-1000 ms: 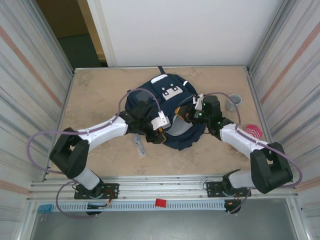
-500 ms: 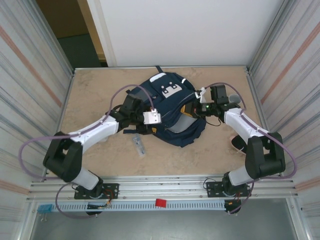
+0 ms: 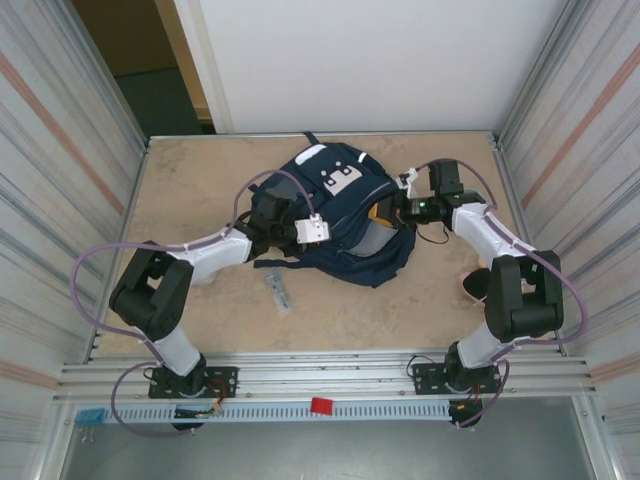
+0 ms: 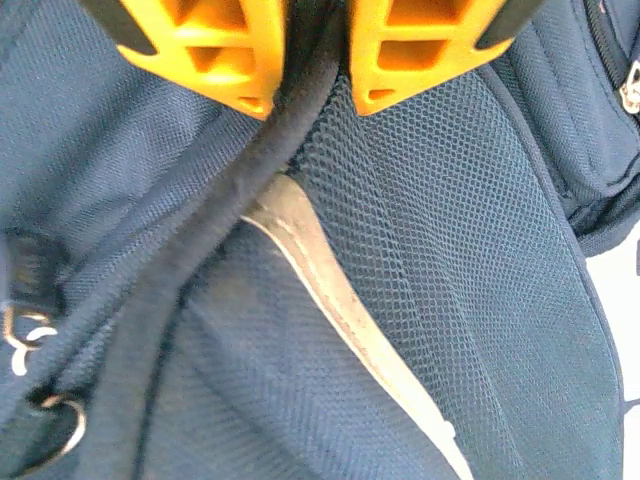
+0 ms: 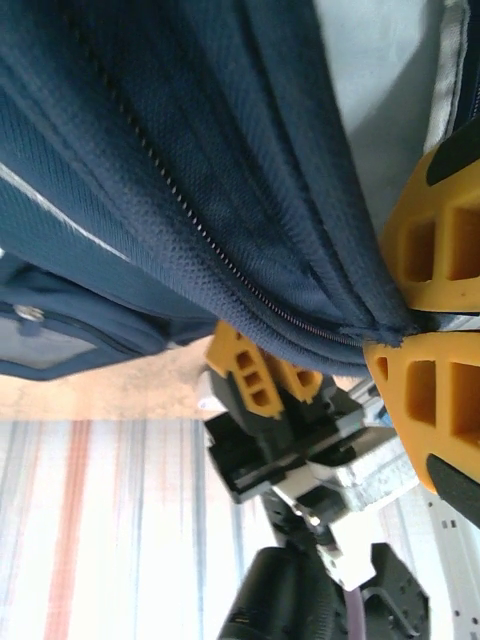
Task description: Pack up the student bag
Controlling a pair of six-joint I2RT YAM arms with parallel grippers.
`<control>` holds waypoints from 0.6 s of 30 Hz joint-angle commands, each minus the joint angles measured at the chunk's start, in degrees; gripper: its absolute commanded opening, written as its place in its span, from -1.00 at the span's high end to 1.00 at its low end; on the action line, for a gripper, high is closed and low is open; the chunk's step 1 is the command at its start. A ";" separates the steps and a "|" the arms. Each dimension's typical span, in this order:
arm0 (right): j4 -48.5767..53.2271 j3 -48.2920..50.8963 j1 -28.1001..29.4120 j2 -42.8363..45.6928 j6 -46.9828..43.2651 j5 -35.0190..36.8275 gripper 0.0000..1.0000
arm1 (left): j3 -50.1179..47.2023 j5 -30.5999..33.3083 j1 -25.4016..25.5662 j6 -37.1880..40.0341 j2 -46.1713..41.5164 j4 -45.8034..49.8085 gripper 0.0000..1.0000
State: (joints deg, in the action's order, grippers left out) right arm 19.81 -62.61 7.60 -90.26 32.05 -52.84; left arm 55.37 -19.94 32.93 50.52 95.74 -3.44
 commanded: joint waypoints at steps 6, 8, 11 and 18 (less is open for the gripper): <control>1.48 -2.39 -5.79 -0.65 -4.11 3.10 0.66 | 0.23 -6.76 2.44 -20.96 -3.19 0.42 1.00; 3.23 -2.44 -6.18 0.41 -4.94 4.98 0.43 | 1.29 -7.47 3.06 -26.53 -2.14 0.37 1.00; 6.03 -0.74 -5.93 5.45 -5.90 10.65 0.17 | 1.93 -7.61 4.07 -33.19 -0.69 -0.47 1.00; 19.16 2.48 2.44 25.30 -6.48 36.18 0.12 | 2.78 -8.69 4.84 -43.19 -0.16 1.47 1.00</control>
State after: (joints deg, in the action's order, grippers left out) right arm 31.27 -61.82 5.30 -72.18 26.85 -30.24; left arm 56.60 -24.40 37.01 16.36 95.81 -3.90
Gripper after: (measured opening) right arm 0.441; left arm 0.136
